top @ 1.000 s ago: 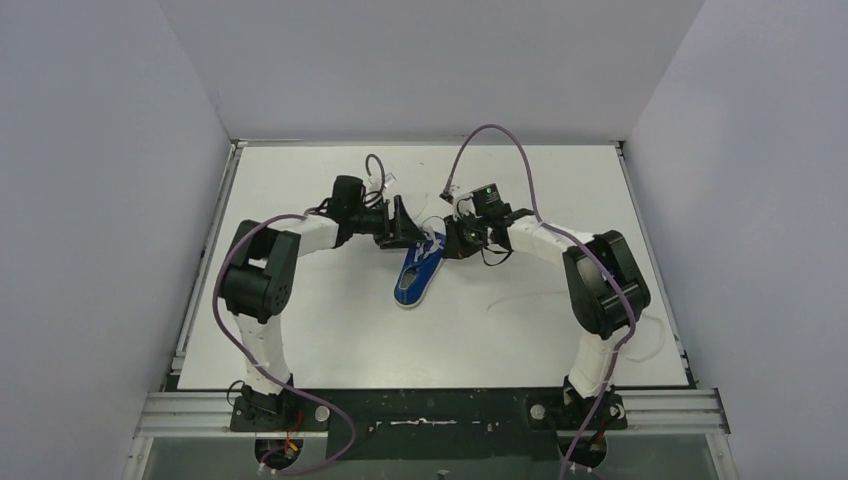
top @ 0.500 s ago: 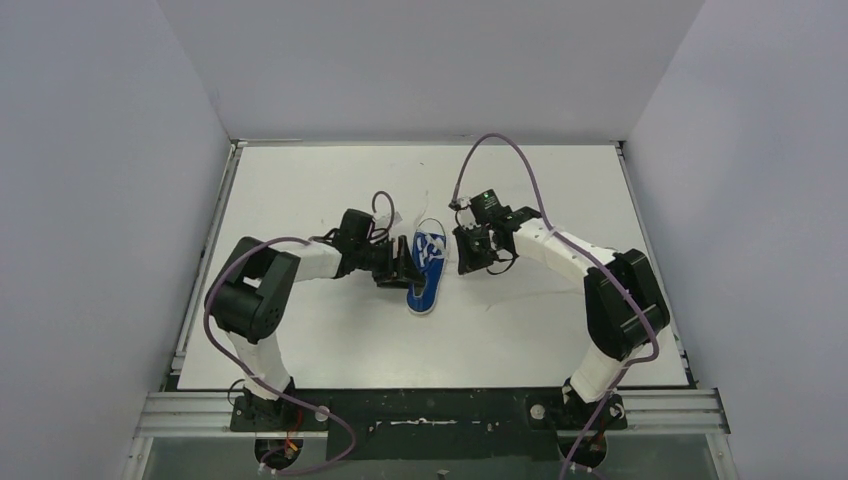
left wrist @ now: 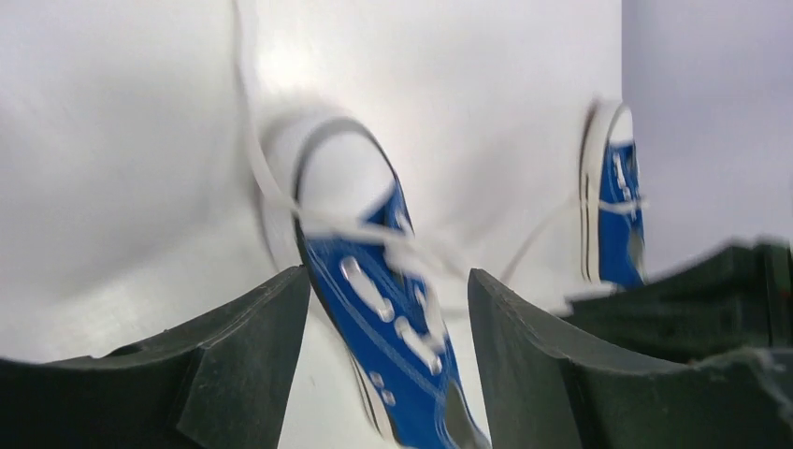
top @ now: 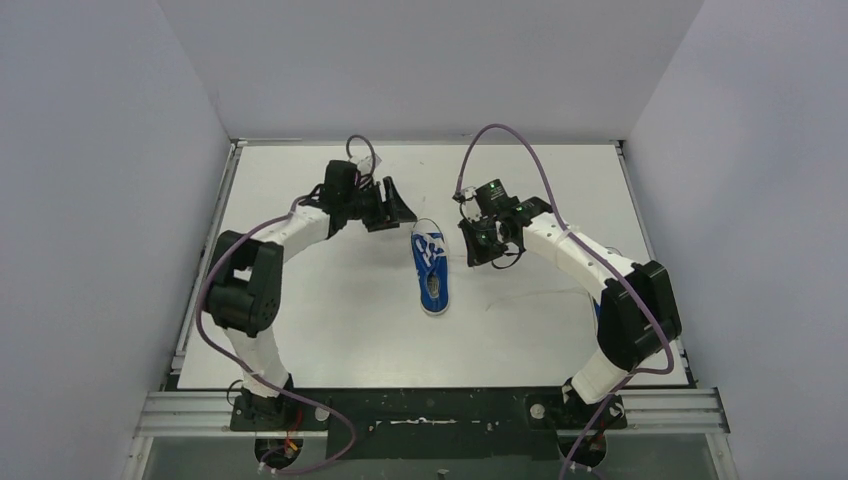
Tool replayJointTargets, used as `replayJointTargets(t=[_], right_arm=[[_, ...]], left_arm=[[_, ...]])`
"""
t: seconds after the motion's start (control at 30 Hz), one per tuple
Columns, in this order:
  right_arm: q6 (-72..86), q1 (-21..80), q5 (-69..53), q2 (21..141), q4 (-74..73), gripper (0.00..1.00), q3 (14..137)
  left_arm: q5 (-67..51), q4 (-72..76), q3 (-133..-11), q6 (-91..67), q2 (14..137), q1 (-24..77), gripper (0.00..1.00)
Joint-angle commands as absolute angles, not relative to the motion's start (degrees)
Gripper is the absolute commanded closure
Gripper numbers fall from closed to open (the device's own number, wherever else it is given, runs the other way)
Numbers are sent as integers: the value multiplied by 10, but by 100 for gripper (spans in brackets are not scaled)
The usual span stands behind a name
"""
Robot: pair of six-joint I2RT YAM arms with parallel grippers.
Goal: Tie the shoes
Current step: Move the shoe to the center of the board, then tie the shoelace on the shoe.
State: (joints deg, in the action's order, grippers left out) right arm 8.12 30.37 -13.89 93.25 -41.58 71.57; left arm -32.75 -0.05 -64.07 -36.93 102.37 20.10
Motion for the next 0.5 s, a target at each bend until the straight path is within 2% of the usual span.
replayJointTargets(t=[0.0,0.13,0.27,0.47], right_arm=[[65,303,-131,927,-422,100,746],[75,302,-146,942,-410,100,755],[90,303,-156,952,-395,100,757],[89,302,-165,961,-395,100,762]], left_arm=[[-280,-125,-807,-343,1142,172,41],[-295,-110,-886,-376,1208,166,42],[-299,-159,-973,-378,1266,168,42],[-286,-168,-969,-387,1296,185,45]])
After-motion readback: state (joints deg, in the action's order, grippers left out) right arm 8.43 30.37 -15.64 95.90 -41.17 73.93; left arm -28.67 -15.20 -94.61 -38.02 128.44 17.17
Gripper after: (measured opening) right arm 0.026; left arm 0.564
